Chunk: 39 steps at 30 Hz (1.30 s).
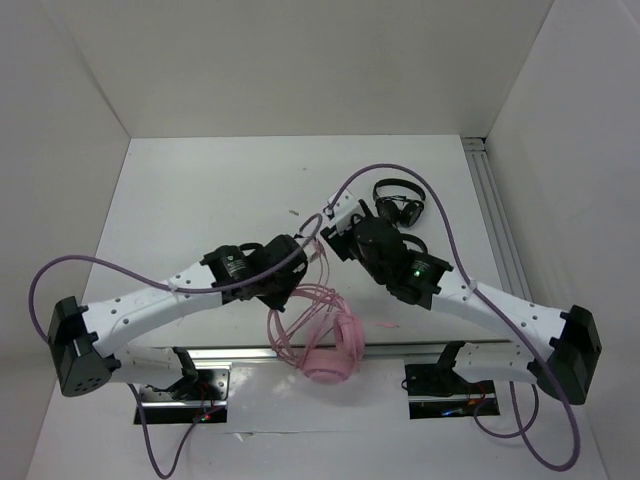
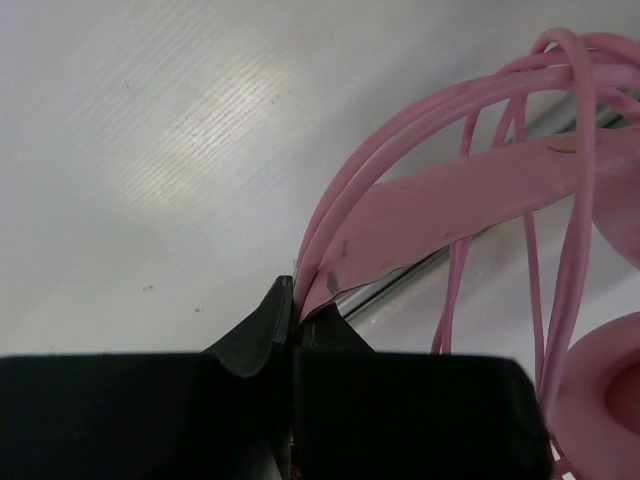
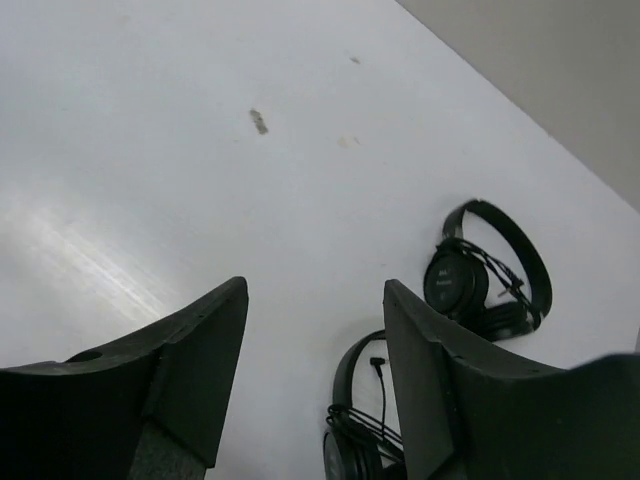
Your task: Wrap the headphones
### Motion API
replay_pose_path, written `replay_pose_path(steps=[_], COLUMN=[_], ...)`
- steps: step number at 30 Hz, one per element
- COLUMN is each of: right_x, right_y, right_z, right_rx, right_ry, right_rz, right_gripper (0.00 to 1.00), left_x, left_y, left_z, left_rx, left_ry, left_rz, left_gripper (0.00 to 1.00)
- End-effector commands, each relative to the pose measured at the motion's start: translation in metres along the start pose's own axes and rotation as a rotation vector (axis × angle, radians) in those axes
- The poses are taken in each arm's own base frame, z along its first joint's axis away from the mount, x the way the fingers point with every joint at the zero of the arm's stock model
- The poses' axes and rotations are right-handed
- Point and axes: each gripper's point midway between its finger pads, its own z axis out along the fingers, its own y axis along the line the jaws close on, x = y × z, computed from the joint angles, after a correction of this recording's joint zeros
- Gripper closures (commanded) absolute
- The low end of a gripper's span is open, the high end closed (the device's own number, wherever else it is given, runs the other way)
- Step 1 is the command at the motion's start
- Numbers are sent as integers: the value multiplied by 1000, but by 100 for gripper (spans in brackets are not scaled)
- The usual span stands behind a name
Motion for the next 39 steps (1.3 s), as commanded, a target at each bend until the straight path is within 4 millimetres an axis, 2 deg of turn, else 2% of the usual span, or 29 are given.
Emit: replay_pose_path(steps=[1,3,4,5,6,7,8,9,11,14,15,17,18,19,21,22,24,25,28,29,32,33,35,36,37,39], right_x=[-3,5,13,16,25,26,25,22,12,-4,-2,-12,-22,-26,-35,-26,-24,-14,4,7,5,2,4,6,5,5], right_y=[-20,-26,-38,-44,-44,-45,-52,-45,-43,-37,-30,-10,-4,19,32,46,54,65,79,78,83,85,86,89,89,89], right_z=[13,18,23,24,28,29,29,28,21,14,13,0,-12,-26,-45,-52,-61,-65,-70,-67,-71,-75,-73,-75,-74,-73], right_rx=[78,101,142,161,150,141,138,82,34,-56,-91,-227,-287,-440,-543,-626,-687,-731,-761,-744,-751,-760,-745,-754,-755,-756], right_ry=[-42,-28,-5,-1,31,30,20,0,-44,-99,-87,-102,-133,-151,-180,-149,-140,-112,-71,-72,-80,-87,-86,-77,-67,-61], right_rz=[152,196,218,245,256,291,313,321,370,399,395,388,385,356,346,344,333,333,322,322,326,331,329,327,328,320], right_gripper=[35,26,23,21,21,21,21,21,21,20,20,21,21,21,22,22,22,26,32,38,44,52,61,64,64,57], left_x=[-22,-23,-18,-16,-13,-11,-11,-6,1,6,4,5,4,1,-1,-3,-12,-12,-23,-23,-33,-36,-43,-49,-50,-49], left_y=[-12,1,6,14,21,27,33,40,54,53,49,50,49,55,62,64,68,64,64,65,76,77,72,77,77,81], left_z=[-31,-36,-36,-38,-37,-37,-39,-37,-32,-27,-23,-17,-12,-11,-3,0,4,4,7,7,10,10,9,9,8,10], left_rx=[149,136,122,93,65,44,21,-24,-90,-77,-59,-44,-32,-32,-40,-39,-15,9,28,32,20,32,110,130,149,161], left_ry=[-96,-105,-79,-78,-68,-59,-57,-25,35,74,80,88,93,84,99,110,95,98,79,79,50,39,22,-2,-2,4], left_rz=[-42,-86,-116,-129,-148,-157,-181,-178,-208,-205,-206,-211,-221,-236,-264,-277,-291,-292,-293,-303,-345,-369,-387,-401,-412,-424], left_gripper=[100,100,100,100,100,100,100,100,100,100,100,100,100,100,100,100,100,100,100,100,100,100,100,100,100,100])
